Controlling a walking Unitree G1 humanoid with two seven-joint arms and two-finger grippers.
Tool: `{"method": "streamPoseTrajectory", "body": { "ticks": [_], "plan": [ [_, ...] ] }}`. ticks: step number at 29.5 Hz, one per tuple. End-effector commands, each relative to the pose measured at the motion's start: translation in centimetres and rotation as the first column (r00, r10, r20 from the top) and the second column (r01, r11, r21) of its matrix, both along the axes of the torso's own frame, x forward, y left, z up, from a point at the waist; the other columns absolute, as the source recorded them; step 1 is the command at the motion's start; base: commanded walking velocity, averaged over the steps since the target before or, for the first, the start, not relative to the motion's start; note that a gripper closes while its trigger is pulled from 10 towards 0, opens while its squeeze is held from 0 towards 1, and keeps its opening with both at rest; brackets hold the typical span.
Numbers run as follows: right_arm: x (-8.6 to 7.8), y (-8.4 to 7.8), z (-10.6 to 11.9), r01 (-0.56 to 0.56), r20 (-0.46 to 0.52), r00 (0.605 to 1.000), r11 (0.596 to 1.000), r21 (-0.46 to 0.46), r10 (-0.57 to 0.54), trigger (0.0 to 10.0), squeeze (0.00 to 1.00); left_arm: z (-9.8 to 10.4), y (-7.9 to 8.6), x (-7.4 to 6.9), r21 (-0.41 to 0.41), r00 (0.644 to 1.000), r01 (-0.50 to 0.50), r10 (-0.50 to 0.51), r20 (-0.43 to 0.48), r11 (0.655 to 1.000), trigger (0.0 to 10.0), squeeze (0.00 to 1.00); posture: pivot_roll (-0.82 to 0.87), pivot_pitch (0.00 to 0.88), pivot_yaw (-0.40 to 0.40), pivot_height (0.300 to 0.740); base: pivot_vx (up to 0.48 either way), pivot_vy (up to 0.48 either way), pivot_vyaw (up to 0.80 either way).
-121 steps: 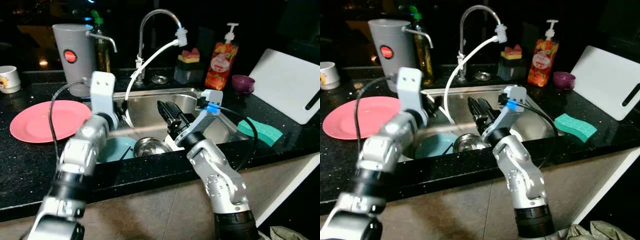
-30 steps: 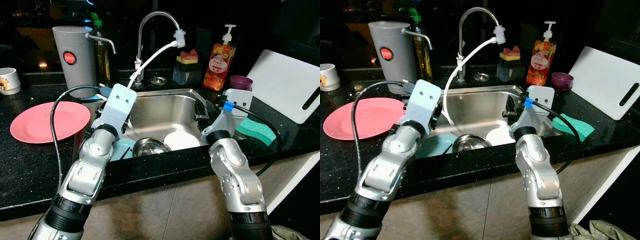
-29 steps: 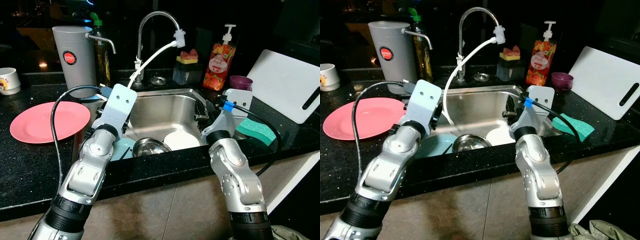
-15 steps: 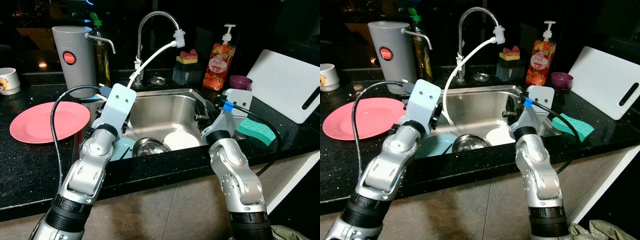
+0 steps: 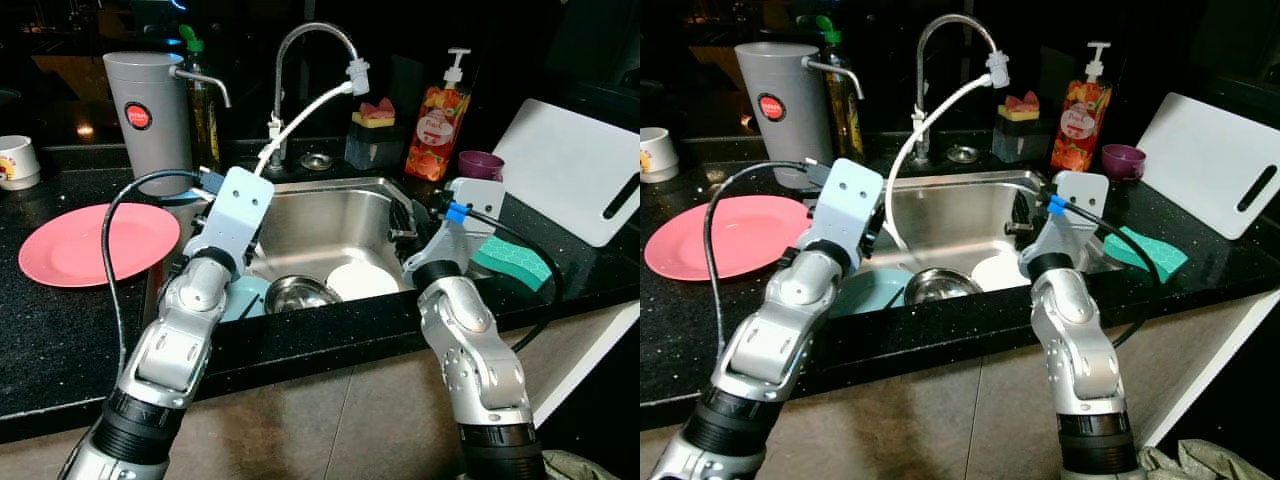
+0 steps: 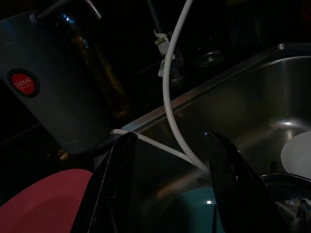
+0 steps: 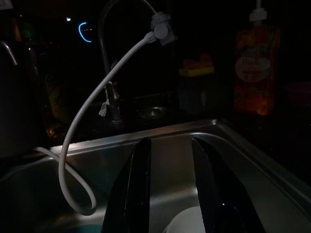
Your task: Kitchen organization
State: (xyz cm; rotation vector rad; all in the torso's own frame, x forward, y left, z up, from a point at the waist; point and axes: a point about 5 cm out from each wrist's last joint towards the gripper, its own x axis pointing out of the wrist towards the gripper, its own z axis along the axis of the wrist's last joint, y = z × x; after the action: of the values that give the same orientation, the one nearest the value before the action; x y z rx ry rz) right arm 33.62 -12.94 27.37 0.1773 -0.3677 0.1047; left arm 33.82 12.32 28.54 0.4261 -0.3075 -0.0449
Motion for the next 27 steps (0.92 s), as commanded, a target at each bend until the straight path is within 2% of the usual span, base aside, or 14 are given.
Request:
{"method": "streamPoseTrajectory", "body": {
  "ticks": [1,27],
  "plan": [
    [-0.22,-0.03,0.37,0.006,0.022,1.000,1.000,-0.011,-0.006,10.0,0.00,-0.10,-0.19,0.20,0.017,1.000,0.004,-0.004,-0.002,1.000,10.0,0.00,0.06,0.083,-0.067,0.740,0.000,0.000,0.00],
    [-0.03,0.07,0.41,-0.004,0.024,1.000,1.000,-0.023,0.004,10.0,0.00,-0.18,-0.20,0.36,0.015,1.000,0.002,-0.002,0.006,1.000,10.0,0.00,0.06,0.067,-0.071,0.740,0.000,0.000,0.00]
  ]
}}
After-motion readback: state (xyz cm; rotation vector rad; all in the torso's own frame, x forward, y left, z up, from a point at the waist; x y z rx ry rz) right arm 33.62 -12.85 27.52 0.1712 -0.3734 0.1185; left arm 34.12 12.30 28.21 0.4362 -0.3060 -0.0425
